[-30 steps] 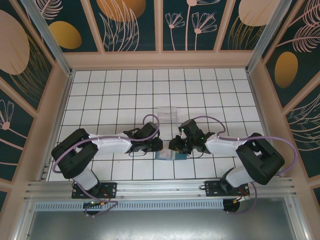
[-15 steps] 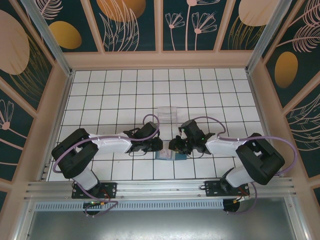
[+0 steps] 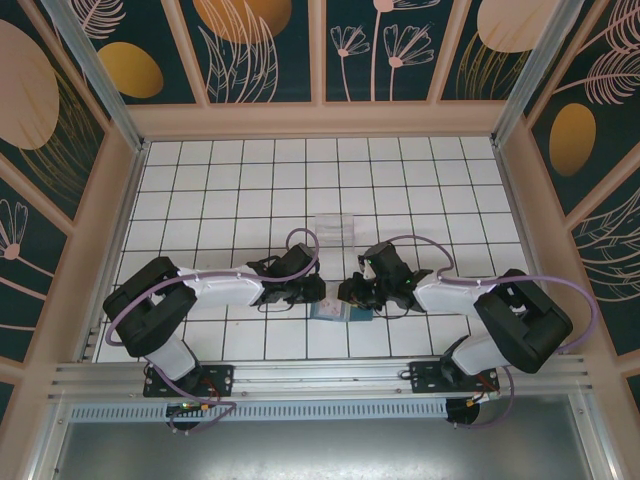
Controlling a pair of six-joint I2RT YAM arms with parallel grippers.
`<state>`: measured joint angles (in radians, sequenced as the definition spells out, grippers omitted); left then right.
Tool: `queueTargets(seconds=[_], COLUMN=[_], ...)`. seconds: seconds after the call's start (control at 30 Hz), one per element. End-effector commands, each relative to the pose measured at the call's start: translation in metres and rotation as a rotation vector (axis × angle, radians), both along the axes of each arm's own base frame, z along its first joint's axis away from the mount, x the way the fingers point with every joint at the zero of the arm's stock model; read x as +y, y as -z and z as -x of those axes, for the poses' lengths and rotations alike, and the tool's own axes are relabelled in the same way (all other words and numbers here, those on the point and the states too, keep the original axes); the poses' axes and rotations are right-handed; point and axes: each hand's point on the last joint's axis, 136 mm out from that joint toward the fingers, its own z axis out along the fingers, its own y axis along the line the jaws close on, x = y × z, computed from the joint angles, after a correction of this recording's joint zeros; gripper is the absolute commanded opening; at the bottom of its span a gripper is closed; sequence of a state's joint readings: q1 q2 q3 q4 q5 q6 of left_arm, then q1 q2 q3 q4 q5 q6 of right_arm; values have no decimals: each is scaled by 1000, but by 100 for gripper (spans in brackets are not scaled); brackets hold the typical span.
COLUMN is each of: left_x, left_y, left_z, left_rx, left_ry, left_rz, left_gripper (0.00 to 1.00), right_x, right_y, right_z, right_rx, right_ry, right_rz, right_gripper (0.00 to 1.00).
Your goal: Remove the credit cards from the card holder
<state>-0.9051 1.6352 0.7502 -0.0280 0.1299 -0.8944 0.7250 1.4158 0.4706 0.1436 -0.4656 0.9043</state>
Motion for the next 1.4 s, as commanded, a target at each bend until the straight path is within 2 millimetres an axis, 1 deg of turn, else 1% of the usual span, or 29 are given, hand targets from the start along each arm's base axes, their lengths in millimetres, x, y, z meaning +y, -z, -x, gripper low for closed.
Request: queueTargets(seconds=[0.0, 0.17, 0.3, 0.5, 0.73, 0.9, 1.1, 1.3, 1.37], left_x=[19, 18, 19, 21, 31, 39, 37, 35, 35], left_y=[31, 32, 31, 32, 34, 36, 34, 34, 34], left_z=[26, 27, 27, 27, 28, 29, 29, 28, 28], left_rx=[115, 120, 121, 121, 113, 115, 114, 116, 119], left_ry=[29, 27, 24, 17, 11, -1, -7, -3, -3], left_rz=[-94, -91, -91, -97, -149, -173, -166, -166, -165], left_gripper=[21, 20, 20, 20, 20, 19, 19, 19, 19], right_x=[9, 10, 10, 9, -5, -16, -27, -27, -24], right_y=[-12, -9, -9, -6, 4, 6, 7, 3, 0], right_z=[-3, -2, -3, -3, 3, 8, 9, 6, 6], right_rx=[-28, -26, -37, -36, -12, -7, -6, -24, -30], right_ry=[-12, -11, -8, -7, -5, -2, 15, 22, 17], right_rz=[-76, -94, -102, -97, -31, -1, 13, -3, -25], right_gripper=[22, 20, 16, 13, 9, 9, 8, 9, 13])
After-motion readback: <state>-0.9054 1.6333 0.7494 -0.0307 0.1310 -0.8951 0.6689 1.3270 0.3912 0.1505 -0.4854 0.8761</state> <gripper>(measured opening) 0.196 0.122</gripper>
